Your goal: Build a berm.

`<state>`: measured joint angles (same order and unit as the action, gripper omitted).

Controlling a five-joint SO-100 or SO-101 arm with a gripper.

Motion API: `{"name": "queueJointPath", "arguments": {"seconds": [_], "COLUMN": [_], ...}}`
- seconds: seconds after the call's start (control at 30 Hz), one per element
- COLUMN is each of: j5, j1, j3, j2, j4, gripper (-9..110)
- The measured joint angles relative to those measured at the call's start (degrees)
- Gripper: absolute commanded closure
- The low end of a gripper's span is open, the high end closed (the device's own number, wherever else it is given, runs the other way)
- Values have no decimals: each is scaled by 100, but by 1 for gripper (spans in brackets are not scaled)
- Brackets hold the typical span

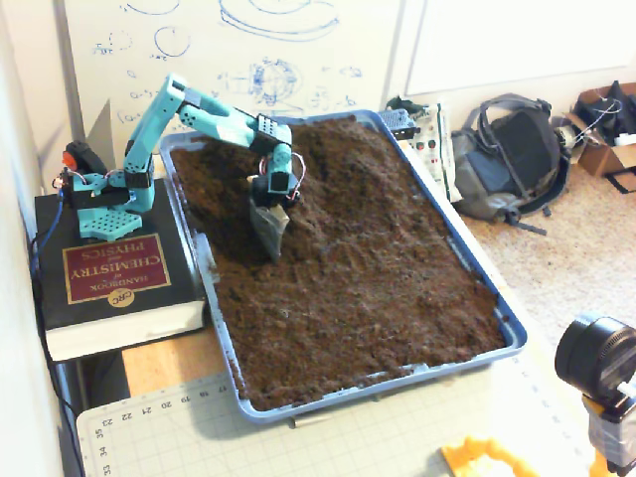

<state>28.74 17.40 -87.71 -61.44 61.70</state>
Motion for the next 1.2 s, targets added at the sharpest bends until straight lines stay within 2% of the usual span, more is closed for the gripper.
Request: {"name": "queueJointPath", "arguments": {"seconds": [0.47, 1.0, 1.2], "j5": [0, 0, -185], "j1": [88, 88, 53], "j3": [9, 26, -123], "j2": [-967, -2777, -3560], "j4": [246, 2804, 3067], "gripper": [101, 101, 101]}}
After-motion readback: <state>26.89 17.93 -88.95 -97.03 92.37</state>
